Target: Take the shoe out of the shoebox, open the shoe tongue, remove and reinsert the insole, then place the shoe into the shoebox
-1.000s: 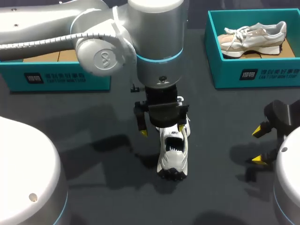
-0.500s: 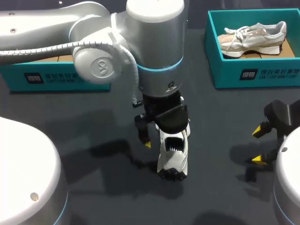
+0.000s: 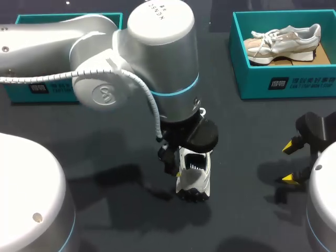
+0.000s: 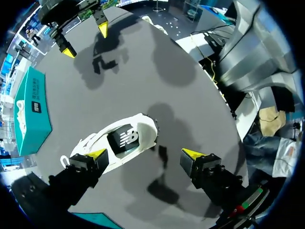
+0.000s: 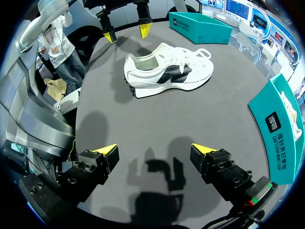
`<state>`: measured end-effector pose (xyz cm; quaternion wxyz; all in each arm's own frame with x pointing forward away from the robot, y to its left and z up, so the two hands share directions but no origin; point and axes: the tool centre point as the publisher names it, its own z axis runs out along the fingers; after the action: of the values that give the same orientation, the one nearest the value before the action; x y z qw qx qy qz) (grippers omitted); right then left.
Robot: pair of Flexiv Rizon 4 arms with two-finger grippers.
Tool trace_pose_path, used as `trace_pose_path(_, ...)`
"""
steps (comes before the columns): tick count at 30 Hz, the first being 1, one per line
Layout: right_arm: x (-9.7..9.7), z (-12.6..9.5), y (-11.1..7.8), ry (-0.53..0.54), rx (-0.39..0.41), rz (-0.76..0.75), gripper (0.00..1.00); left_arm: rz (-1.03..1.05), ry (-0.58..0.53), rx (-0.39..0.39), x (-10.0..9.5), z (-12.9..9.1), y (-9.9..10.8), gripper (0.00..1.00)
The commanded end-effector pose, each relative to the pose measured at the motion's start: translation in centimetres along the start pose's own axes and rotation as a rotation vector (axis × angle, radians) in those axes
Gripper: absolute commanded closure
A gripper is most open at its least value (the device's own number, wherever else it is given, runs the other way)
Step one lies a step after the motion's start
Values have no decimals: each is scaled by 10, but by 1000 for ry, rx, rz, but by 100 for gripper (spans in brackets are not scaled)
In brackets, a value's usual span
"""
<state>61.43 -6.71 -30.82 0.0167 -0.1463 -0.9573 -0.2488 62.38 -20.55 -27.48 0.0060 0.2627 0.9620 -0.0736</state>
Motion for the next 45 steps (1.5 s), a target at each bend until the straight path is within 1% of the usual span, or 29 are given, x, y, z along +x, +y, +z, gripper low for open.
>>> trace_pose_path(1,2,0,-1,-4,1,0,0,-114,-60,36,14,9,3,0)
trace_pose_path(5,2,0,-1,-4,1,0,0,-164,-42,26,13,20,-1,0)
trace_pose_path(9,2,0,-1,-4,1,0,0,-207,-69,4,16,31,-7,0)
trace_pose_path(15,2,0,-1,-4,1,0,0,-241,-75,10,9,45,-12,0)
trace_pose_path(25,2,0,-1,-4,1,0,0,-304,-48,-22,9,67,-21,0)
trace_pose_path(26,2,0,-1,-4,1,0,0,-317,-58,-36,9,70,-22,0)
trace_pose_path(30,2,0,-1,-4,1,0,0,-329,-67,-49,11,77,-26,0)
trace_pose_path(33,2,0,-1,-4,1,0,0,-344,-72,-63,10,82,-27,0)
trace_pose_path(38,2,0,-1,-4,1,0,0,-356,-49,-75,9,92,-27,0)
trace_pose_path(45,2,0,-1,-4,1,0,0,-374,-51,-89,13,98,-25,0)
